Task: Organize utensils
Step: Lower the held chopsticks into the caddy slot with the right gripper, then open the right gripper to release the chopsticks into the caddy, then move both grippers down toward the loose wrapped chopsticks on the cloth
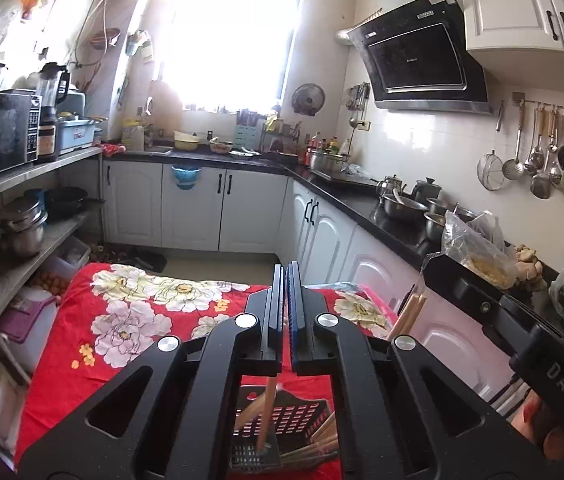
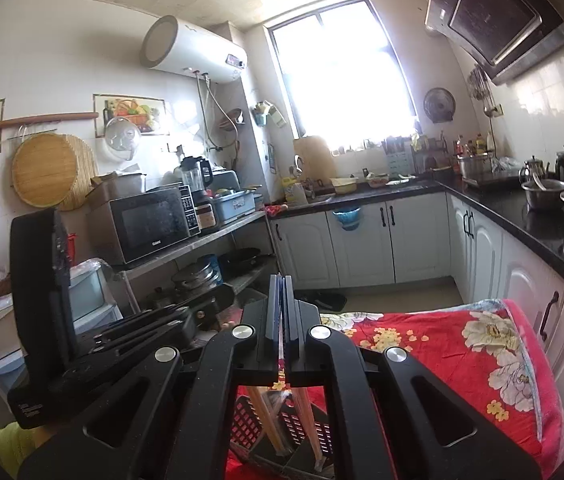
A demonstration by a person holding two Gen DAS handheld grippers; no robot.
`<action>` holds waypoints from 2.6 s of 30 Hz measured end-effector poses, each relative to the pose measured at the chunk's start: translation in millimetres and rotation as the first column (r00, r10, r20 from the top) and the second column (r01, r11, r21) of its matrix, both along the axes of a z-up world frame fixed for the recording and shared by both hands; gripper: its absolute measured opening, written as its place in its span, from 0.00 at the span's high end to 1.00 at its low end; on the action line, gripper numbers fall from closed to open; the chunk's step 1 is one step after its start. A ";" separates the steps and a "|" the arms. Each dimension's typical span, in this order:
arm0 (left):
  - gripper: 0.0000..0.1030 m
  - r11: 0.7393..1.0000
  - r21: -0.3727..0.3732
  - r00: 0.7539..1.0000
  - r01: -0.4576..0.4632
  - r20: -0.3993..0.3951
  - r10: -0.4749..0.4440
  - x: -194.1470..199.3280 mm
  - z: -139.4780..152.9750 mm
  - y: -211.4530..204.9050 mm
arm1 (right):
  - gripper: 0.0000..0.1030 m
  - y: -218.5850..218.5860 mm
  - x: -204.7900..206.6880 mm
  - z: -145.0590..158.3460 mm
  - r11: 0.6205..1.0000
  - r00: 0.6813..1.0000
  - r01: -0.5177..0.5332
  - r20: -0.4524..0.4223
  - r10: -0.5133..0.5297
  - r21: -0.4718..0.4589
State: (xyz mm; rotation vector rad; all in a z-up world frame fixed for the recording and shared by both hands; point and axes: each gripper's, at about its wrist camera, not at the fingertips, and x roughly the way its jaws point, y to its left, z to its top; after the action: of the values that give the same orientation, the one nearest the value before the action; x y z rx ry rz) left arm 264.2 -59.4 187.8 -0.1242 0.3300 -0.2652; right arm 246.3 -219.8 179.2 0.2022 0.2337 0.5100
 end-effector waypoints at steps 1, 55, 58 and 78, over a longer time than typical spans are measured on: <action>1.00 1.000 0.000 1.000 -0.001 -0.001 0.001 1.0 -2.1 0.4 | 0.98 -1.3 3.3 -3.0 1.000 1.000 0.000 -0.006 0.000 0.005; 0.91 0.996 -0.087 0.996 -0.029 -0.088 0.021 -28.0 -77.1 37.0 | 0.78 -26.5 -35.0 -88.2 0.987 0.983 0.160 -0.093 -0.161 -0.012; 0.87 0.996 -0.090 0.995 -0.026 -0.094 0.018 -28.6 -78.6 37.7 | 0.73 -28.1 -39.9 -89.0 0.987 0.982 0.161 -0.096 -0.162 -0.011; 0.30 0.993 -0.116 0.990 -0.006 -0.141 -0.010 -47.5 -87.1 45.3 | 0.51 -35.4 -66.0 -102.3 0.984 0.974 0.174 -0.143 -0.176 -0.023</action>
State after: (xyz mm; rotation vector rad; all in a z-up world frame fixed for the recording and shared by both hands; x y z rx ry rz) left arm 216.7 -14.1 100.8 -0.2578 0.4559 -0.2782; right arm 180.3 -255.2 76.9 0.2473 0.3563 0.3189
